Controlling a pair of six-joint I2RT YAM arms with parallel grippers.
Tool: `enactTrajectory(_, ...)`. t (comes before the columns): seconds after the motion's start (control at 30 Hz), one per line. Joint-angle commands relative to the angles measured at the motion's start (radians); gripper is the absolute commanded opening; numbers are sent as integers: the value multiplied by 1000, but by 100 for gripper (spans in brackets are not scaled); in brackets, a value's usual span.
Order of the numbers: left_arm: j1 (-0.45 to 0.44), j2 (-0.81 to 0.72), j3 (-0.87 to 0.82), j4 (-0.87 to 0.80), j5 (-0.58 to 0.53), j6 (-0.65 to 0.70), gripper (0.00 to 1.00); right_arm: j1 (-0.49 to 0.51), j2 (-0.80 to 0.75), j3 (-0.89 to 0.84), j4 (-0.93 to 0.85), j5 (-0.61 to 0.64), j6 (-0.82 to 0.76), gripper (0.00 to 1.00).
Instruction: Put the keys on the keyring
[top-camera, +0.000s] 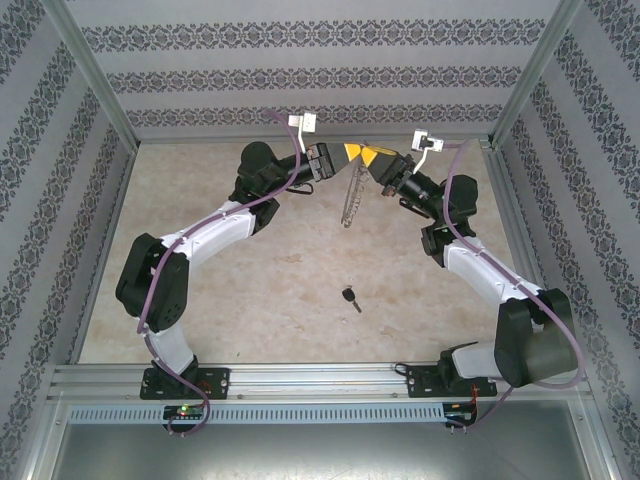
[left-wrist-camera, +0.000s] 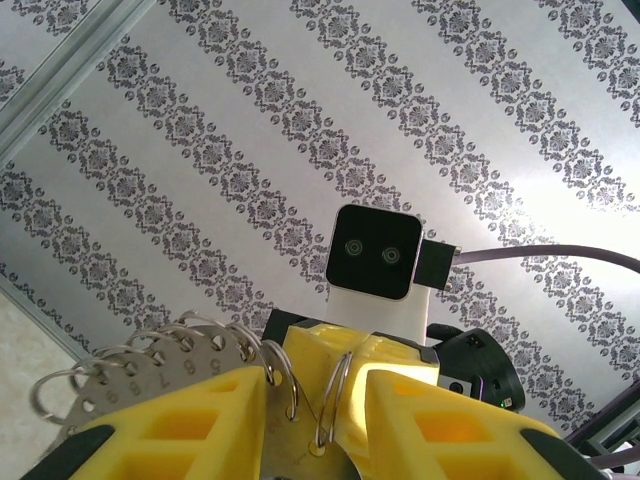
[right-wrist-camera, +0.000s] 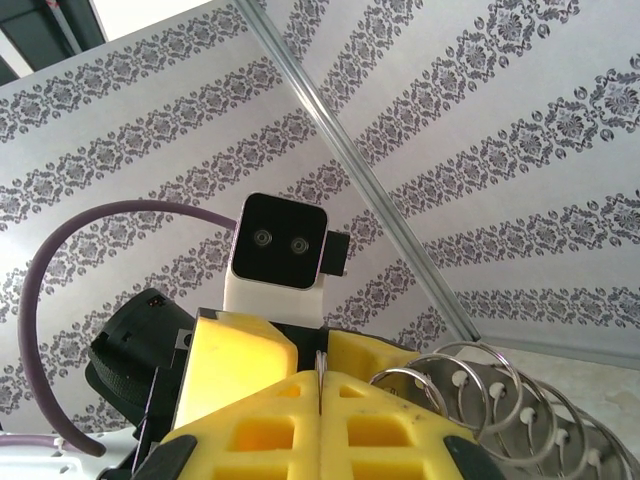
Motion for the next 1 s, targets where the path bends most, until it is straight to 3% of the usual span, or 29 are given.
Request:
enactTrajectory(0.0,-12,1,21,76,7,11,31,10,1,30,67,12,4,0)
enactTrajectory(0.13,-13,4,26,76,4,11,25,10,1,26,66,11,4,0)
enactTrajectory(0.37,-12,3,33,51,6,34,0,3,2,23,39,11,3,3)
enactTrajectory(0.43,-13,-3,38,-1,12,68,0,-24,0,19,29,5,23,27)
enactTrajectory(0.53,-11,-21,51,-121,23,159,0,-74,-9,2,20,-3,61,39)
enactTrajectory(0.7,-6,-39,117,-366,86,337,0,-109,-33,-29,-1,-37,83,43)
enactTrajectory(0.97,9,-47,240,-727,208,604,0,-107,-47,-56,-20,-153,85,40)
